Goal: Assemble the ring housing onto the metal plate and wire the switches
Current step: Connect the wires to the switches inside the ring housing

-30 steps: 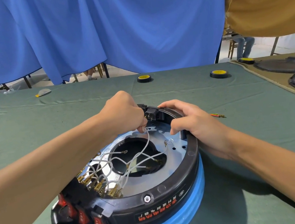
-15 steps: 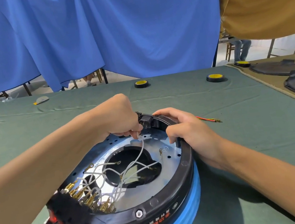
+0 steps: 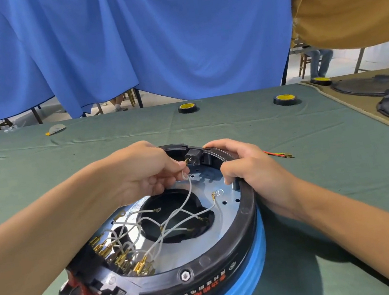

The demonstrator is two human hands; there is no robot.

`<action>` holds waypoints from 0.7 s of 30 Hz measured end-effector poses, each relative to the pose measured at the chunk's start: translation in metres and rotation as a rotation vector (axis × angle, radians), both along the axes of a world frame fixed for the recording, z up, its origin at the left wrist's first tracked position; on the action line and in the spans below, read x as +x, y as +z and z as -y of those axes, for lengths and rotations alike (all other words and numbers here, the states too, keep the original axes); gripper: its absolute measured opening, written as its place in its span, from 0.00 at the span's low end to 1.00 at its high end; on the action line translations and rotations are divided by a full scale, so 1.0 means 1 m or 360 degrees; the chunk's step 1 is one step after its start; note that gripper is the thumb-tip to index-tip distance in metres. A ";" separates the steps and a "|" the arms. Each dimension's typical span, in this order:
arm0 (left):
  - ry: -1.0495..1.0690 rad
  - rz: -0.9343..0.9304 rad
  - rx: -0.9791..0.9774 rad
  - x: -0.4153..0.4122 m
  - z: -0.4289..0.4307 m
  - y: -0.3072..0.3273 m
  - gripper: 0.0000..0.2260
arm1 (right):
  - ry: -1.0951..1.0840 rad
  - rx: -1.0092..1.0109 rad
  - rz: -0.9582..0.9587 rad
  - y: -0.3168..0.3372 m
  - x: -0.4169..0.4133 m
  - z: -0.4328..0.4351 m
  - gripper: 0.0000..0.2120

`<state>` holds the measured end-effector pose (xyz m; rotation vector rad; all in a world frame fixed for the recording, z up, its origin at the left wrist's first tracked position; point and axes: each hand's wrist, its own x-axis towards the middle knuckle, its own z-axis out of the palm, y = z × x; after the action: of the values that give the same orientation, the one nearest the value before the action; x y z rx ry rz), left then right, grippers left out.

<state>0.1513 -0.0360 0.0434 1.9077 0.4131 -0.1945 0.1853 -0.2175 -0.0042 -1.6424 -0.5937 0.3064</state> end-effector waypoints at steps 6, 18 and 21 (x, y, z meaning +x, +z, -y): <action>0.0062 -0.0005 -0.0102 0.005 0.004 -0.001 0.06 | 0.0029 -0.0004 0.0000 0.003 -0.001 0.001 0.21; -0.0123 0.0201 0.0595 0.008 0.003 0.004 0.13 | -0.0049 -0.0156 0.0122 0.006 0.005 0.004 0.19; -0.0114 0.0517 0.1558 0.008 -0.002 0.010 0.16 | -0.0387 -0.0203 0.0413 0.009 0.023 0.015 0.09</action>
<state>0.1595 -0.0338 0.0534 2.8525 0.2225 0.3388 0.2088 -0.2329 0.0047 -1.8727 -0.5685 -0.0494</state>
